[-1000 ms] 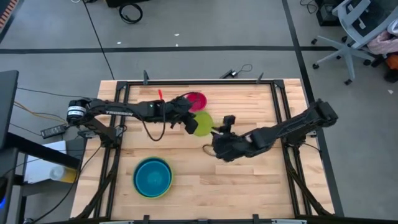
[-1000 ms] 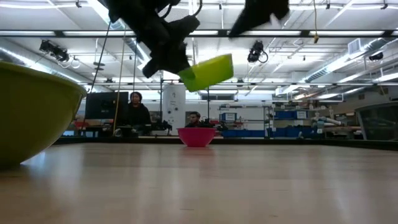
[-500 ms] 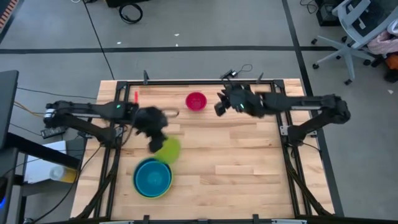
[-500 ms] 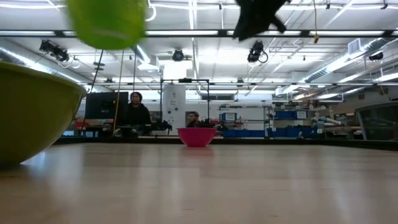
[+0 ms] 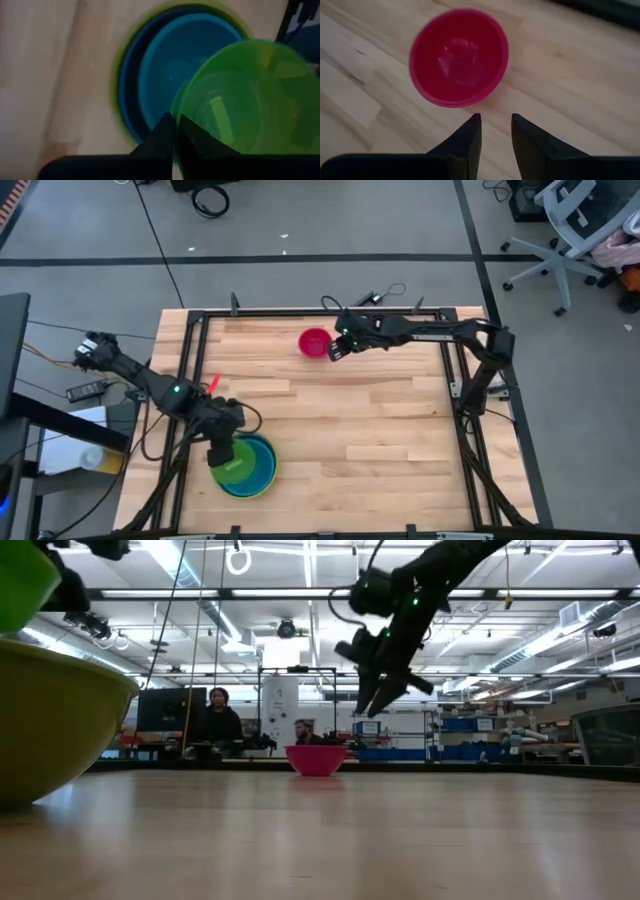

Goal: Nest bowls inside each other
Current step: Stack the light green bowl on top of the blue bowl

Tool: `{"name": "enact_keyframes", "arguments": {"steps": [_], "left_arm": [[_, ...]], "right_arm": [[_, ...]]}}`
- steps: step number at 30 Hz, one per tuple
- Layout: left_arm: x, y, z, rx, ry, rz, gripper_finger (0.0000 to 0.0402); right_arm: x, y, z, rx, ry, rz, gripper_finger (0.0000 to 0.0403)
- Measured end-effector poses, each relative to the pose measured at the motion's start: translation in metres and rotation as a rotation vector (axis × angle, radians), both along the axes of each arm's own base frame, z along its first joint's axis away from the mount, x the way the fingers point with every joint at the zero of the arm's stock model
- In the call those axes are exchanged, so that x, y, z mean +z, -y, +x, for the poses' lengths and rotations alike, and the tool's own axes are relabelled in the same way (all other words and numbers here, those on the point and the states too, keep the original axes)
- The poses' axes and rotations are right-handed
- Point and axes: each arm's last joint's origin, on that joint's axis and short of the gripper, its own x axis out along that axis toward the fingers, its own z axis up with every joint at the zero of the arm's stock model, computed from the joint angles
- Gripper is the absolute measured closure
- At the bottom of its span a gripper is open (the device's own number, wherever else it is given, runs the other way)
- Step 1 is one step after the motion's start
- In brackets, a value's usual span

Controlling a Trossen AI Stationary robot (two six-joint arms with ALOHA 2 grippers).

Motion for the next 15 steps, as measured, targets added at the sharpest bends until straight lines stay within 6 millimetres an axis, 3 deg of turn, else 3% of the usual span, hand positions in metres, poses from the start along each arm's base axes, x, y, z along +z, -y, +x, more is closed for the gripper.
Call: {"name": "enact_keyframes", "arguments": {"steps": [8,15], "left_arm": [[-0.021,0.015,0.008,0.063,0.093,-0.115,0.0333],[-0.023,0.014,0.007,0.113,0.064,-0.125,0.025]], "right_arm": [[-0.024,0.023,0.006,-0.085,0.024,0.054,0.029],[-0.034,0.04,0.01,-0.112,0.106,0.09,0.029]]}}
